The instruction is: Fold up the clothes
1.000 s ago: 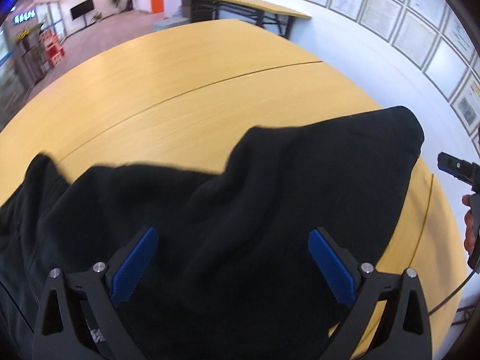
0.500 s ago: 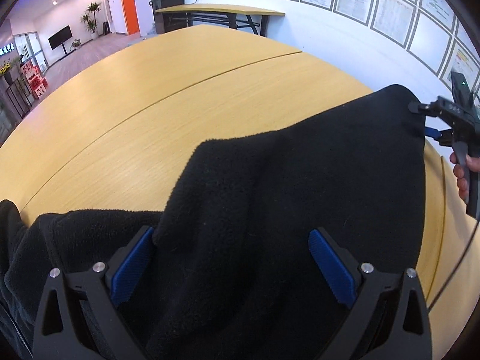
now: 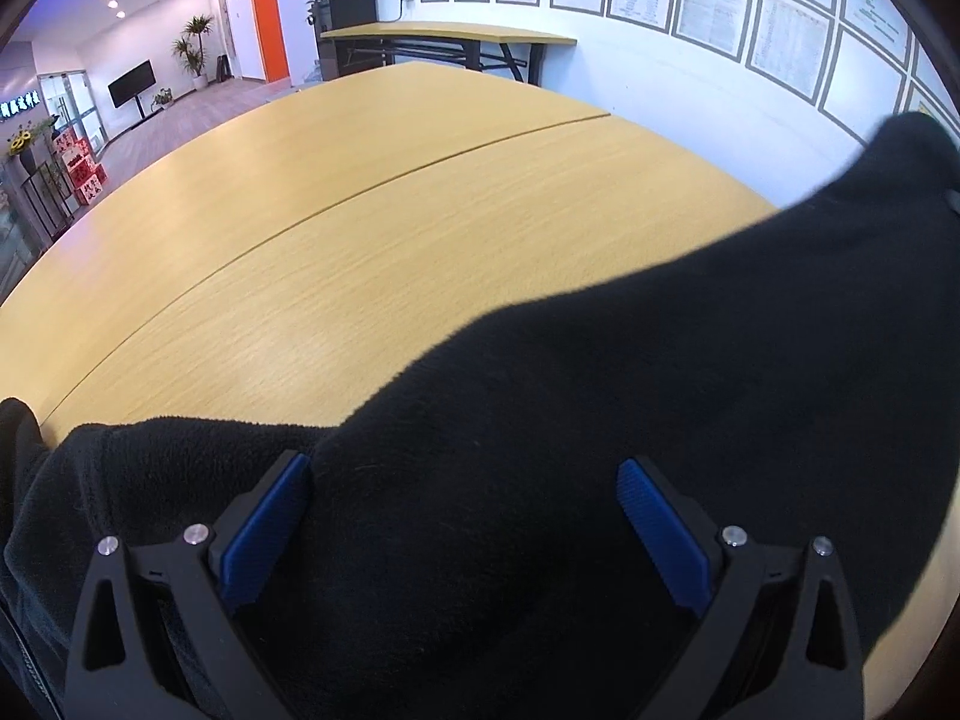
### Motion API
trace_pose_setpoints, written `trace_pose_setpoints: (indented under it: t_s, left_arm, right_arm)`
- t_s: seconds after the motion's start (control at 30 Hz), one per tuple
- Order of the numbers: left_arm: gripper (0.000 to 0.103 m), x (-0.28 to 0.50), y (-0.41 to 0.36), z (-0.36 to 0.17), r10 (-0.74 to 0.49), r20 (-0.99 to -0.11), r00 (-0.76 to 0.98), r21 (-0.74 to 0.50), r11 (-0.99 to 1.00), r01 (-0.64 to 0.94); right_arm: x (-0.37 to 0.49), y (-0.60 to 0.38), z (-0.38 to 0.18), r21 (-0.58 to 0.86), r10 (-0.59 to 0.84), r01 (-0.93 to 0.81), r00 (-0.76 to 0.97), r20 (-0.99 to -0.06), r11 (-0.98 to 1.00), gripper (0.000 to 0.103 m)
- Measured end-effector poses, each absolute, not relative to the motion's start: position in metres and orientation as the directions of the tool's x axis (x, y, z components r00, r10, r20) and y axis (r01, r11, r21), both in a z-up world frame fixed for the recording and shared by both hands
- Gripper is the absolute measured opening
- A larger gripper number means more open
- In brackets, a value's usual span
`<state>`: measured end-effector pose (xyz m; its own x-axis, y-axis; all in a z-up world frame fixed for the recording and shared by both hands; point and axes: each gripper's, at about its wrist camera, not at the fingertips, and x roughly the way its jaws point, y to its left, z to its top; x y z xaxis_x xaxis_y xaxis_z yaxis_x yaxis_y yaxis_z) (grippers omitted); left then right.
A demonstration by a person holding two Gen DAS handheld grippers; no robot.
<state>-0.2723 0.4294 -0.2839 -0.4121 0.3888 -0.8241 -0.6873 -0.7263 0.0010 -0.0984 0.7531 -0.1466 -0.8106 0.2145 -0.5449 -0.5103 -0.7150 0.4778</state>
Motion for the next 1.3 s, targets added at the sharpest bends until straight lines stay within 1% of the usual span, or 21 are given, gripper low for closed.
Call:
trace_pose_setpoints:
  t_s: [0.1, 0.13, 0.23, 0.3, 0.37, 0.43, 0.57, 0.67, 0.73, 0.8, 0.87, 0.97, 1.03, 1.07, 1.17, 1.23, 1.27, 1.3]
  left_arm:
    - [0.103, -0.274, 0.432, -0.284, 0.389, -0.829, -0.402, -0.003, -0.722, -0.692]
    - [0.103, -0.273, 0.433, -0.283, 0.386, -0.836, -0.389, -0.005, -0.715, -0.699]
    - [0.103, -0.270, 0.419, -0.264, 0.398, -0.847, -0.353, -0.056, -0.726, -0.685]
    - [0.103, -0.263, 0.390, -0.232, 0.438, -0.806, -0.397, -0.099, -0.762, -0.640]
    - [0.103, -0.248, 0.341, -0.186, 0.467, -0.742, -0.481, -0.143, -0.811, -0.567]
    - [0.103, -0.230, 0.284, -0.147, 0.461, -0.696, -0.551, -0.171, -0.851, -0.496]
    - [0.103, -0.188, 0.139, -0.075, 0.345, -0.631, -0.694, -0.157, -0.934, -0.321]
    - [0.103, -0.166, 0.020, -0.043, 0.234, -0.601, -0.764, -0.127, -0.972, -0.198]
    - [0.103, -0.144, -0.046, -0.022, 0.173, -0.605, -0.777, -0.098, -0.985, -0.143]
    - [0.103, -0.117, -0.094, -0.009, 0.124, -0.614, -0.780, -0.062, -0.992, -0.108]
    - [0.103, -0.091, -0.139, -0.012, 0.078, -0.616, -0.784, -0.030, -0.997, -0.075]
    - [0.103, -0.054, -0.191, -0.008, 0.061, -0.638, -0.767, -0.042, -0.998, -0.044]
    - [0.103, -0.038, -0.213, -0.015, 0.070, -0.649, -0.758, -0.065, -0.997, -0.037]
    - [0.103, -0.032, -0.223, -0.019, 0.077, -0.653, -0.754, -0.077, -0.996, -0.035]
    - [0.103, -0.019, -0.250, -0.034, 0.104, -0.662, -0.742, -0.111, -0.993, -0.041]
    - [0.103, -0.019, -0.255, -0.046, 0.130, -0.667, -0.733, -0.128, -0.990, -0.059]
    - [0.103, -0.023, -0.252, -0.051, 0.149, -0.670, -0.727, -0.138, -0.988, -0.075]
    - [0.103, -0.030, -0.247, -0.054, 0.179, -0.667, -0.723, -0.152, -0.983, -0.103]
  right_arm:
    - [-0.086, 0.739, -0.133, 0.443, 0.200, -0.486, -0.811, -0.549, -0.753, 0.009]
    - [-0.085, 0.737, -0.126, 0.453, 0.189, -0.467, -0.825, -0.533, -0.759, 0.009]
    - [-0.087, 0.715, -0.095, 0.439, 0.173, -0.390, -0.873, -0.457, -0.810, 0.010]
    - [-0.093, 0.688, -0.059, 0.420, 0.113, -0.284, -0.915, -0.387, -0.862, 0.010]
    - [-0.099, 0.648, -0.021, 0.391, 0.015, -0.145, -0.948, -0.317, -0.909, 0.010]
    - [-0.107, 0.609, 0.008, 0.373, -0.090, -0.011, -0.963, -0.254, -0.928, 0.010]
    - [-0.119, 0.532, 0.046, 0.383, -0.304, 0.230, -0.942, -0.143, -0.894, 0.010]
    - [-0.135, 0.465, 0.048, 0.361, -0.409, 0.339, -0.902, -0.136, -0.869, 0.010]
    - [-0.153, 0.410, 0.039, 0.344, -0.452, 0.376, -0.875, -0.172, -0.860, 0.010]
    - [-0.161, 0.359, 0.016, 0.324, -0.468, 0.389, -0.856, -0.218, -0.862, 0.011]
    - [-0.197, 0.309, -0.028, 0.280, -0.459, 0.385, -0.842, -0.283, -0.879, 0.011]
    - [-0.249, 0.229, -0.108, 0.208, -0.424, 0.370, -0.806, -0.414, -0.906, 0.011]
    - [-0.273, 0.181, -0.163, 0.144, -0.402, 0.384, -0.770, -0.496, -0.912, 0.011]
    - [-0.285, 0.152, -0.198, 0.110, -0.394, 0.405, -0.732, -0.556, -0.908, 0.011]
    - [-0.290, 0.099, -0.271, 0.054, -0.364, 0.446, -0.648, -0.669, -0.893, 0.012]
    - [-0.279, 0.079, -0.297, 0.016, -0.343, 0.468, -0.624, -0.702, -0.884, 0.018]
    - [-0.278, 0.072, -0.305, 0.018, -0.348, 0.483, -0.603, -0.717, -0.875, 0.027]
    - [-0.276, 0.072, -0.310, 0.028, -0.356, 0.492, -0.587, -0.727, -0.870, 0.033]
